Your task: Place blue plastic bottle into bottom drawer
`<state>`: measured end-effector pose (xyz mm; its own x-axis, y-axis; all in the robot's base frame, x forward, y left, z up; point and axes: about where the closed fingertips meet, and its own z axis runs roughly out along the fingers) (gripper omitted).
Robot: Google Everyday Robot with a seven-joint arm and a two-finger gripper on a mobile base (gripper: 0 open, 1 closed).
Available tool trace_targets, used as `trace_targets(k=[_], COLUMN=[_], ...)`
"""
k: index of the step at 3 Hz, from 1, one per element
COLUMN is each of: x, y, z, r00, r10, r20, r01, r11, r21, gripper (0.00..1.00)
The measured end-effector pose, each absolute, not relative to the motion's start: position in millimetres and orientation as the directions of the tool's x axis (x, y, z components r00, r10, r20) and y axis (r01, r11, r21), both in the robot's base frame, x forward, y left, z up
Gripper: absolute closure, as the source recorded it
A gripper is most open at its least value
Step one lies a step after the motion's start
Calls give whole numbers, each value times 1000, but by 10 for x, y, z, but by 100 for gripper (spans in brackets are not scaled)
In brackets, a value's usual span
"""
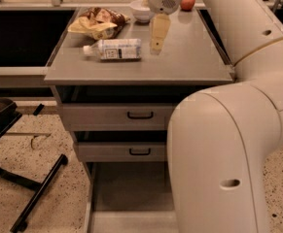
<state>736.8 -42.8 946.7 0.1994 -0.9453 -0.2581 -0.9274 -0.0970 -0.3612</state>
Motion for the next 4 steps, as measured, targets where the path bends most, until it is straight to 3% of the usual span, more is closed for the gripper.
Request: trace_targets(k=[2, 4], x=[7489, 7819], y=[-386, 59], z=[9454, 8789], r00=[201, 253], r10=[-939, -869], r20=[-278, -425], r01=[-919, -940], r11=[-83, -116], r21=[-385, -322], gripper=[0, 0])
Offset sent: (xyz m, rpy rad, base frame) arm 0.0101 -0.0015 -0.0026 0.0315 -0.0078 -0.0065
